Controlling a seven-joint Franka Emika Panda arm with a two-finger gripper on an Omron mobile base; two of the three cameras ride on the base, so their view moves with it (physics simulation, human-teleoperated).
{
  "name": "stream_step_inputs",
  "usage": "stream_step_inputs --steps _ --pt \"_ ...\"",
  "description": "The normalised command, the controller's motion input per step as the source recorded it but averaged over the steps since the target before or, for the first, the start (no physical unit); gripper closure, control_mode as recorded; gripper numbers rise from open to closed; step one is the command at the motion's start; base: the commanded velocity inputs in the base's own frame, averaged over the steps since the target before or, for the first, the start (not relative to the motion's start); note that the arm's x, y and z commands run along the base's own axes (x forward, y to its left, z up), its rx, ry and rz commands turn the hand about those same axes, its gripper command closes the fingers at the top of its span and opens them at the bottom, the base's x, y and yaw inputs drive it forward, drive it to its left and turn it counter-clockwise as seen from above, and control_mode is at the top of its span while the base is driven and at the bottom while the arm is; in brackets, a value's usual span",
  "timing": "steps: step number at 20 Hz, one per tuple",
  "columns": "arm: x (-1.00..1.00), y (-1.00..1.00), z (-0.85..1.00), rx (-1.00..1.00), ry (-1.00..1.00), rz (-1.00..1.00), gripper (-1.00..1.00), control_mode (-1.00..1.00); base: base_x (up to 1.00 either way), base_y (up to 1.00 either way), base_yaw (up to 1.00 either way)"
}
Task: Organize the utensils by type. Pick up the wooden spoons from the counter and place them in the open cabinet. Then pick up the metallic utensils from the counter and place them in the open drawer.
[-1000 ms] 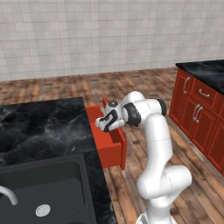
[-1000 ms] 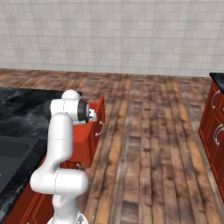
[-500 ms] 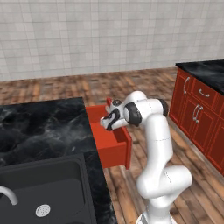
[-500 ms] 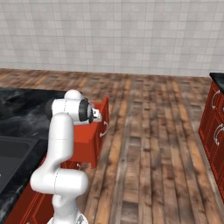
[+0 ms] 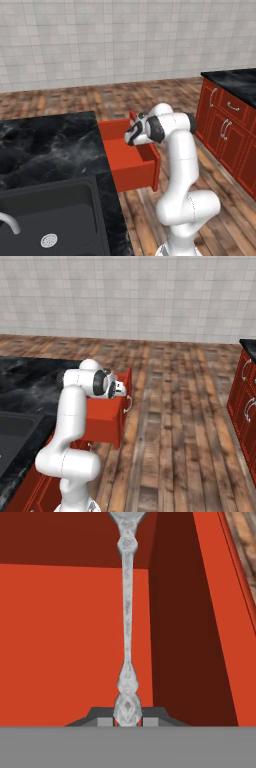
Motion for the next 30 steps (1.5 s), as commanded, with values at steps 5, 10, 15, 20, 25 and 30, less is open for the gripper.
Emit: stream_step_inputs --steps 5,10,15,20,25,30 --pt "0.0 -0.67 -0.28 0.0 0.0 0.0 1.0 -1.0 0.0 0.0 0.0" --pt "0.0 -0.62 -0.29 0.0 0.0 0.0 1.0 -1.0 0.0 0.0 0.0" --pt "0.0 -0.49 -0.3 0.0 0.0 0.0 1.0 -1.0 0.0 0.0 0.0" --pt "0.0 -0.48 -0.26 0.0 0.01 0.0 1.0 -1.0 0.0 0.0 0.0" --pt "0.08 -0.21 -0.28 0.0 0.01 0.0 1.0 -1.0 0.0 0.0 0.0" --pt "0.1 0.0 -0.15 -0.02 0.0 0.0 1.0 -1.0 0.0 0.0 0.0"
